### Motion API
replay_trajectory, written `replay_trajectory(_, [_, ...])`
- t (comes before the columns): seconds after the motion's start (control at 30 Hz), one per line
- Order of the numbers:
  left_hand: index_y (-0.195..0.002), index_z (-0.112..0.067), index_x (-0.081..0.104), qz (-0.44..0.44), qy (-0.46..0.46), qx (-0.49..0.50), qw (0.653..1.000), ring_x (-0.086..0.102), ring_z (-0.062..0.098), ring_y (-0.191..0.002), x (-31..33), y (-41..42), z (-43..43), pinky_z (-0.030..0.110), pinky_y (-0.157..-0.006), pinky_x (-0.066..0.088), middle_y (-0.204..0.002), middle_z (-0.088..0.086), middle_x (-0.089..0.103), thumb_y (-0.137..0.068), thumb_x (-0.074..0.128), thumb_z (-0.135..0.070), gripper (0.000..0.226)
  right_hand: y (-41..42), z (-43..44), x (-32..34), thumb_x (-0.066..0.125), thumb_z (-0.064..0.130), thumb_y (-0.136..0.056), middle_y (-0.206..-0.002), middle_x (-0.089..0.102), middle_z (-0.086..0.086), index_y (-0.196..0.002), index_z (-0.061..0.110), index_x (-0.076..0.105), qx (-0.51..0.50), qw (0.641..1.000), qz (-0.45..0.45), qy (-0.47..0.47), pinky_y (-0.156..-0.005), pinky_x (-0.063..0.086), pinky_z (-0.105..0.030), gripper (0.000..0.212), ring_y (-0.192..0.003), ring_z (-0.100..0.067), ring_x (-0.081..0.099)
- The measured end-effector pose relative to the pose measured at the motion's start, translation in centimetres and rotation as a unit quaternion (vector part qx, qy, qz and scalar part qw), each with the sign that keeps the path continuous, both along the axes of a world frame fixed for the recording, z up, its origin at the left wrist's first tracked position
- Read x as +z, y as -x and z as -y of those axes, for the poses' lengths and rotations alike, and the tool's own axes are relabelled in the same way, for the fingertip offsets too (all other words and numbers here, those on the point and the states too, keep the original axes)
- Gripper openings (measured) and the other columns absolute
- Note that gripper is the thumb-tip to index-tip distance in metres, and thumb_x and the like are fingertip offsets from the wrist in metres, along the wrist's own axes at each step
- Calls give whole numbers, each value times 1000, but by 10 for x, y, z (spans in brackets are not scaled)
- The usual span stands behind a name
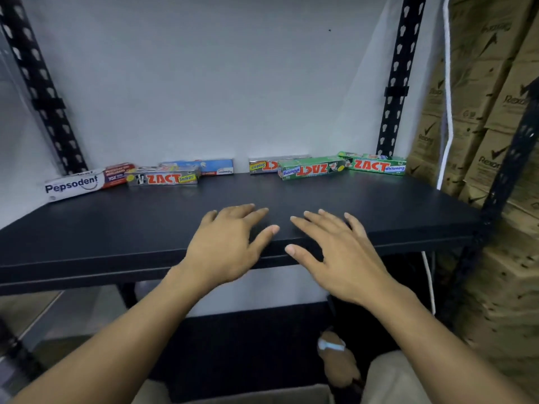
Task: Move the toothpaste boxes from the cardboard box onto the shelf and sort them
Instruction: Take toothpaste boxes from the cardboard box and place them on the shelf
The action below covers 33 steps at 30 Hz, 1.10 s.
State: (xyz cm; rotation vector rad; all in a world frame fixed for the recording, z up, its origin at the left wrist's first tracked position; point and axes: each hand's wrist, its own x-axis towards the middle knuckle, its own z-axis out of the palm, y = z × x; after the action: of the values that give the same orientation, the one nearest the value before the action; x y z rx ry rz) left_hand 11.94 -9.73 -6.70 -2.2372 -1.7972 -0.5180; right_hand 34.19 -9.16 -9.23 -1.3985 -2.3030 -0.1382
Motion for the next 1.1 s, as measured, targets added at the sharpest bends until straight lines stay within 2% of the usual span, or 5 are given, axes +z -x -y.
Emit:
replay_trajectory(0.2, [-159,-31,5,-111,-81,-1,990,9,22,-153,-50,23,54,57,-120,12,-167,-2,9,-96,39,-59,77,12,33,-52,36,61,-99,-167,-4,1,-158,29,18,35,994,-32,-97,-123,6,-55,69,-153,-23,-11])
replay_trajectory(0.33, [-158,-26,18,-94,-96,-14,991,-7,33,-153,-94,27,76,65,-117,14,-167,9,-5,-95,53,-44,75,21,51,-109,45,51,-101,-167,-8,-1,-157,27,22,86,994,-28,-61,-123,8,-49,66,-153,-23,-9])
replay_trajectory(0.6, [-155,-39,-13,-13,237,9,971,-20,20,-151,-258,47,94,56,-122,-2,-161,-5,-31,-98,47,-44,83,22,49,-272,42,54,-100,-167,-3,5,-156,39,-5,100,955,88,266,-123,13,-46,74,-154,-19,-1])
replay_trajectory(0.9, [-157,-31,9,49,444,65,892,23,28,-148,-396,64,121,51,-118,24,-166,0,10,-93,58,-44,82,57,78,-400,55,38,-97,-166,12,-2,-157,33,9,104,900,117,407,-120,24,-44,76,-151,-26,16])
replay_trajectory(1.1, [-140,-29,47,141,532,107,828,54,24,-127,-462,86,162,36,-103,47,-142,2,52,-82,68,-39,63,75,100,-470,55,28,-98,-165,16,-6,-158,33,10,75,873,97,473,-119,27,-43,75,-150,-30,17])
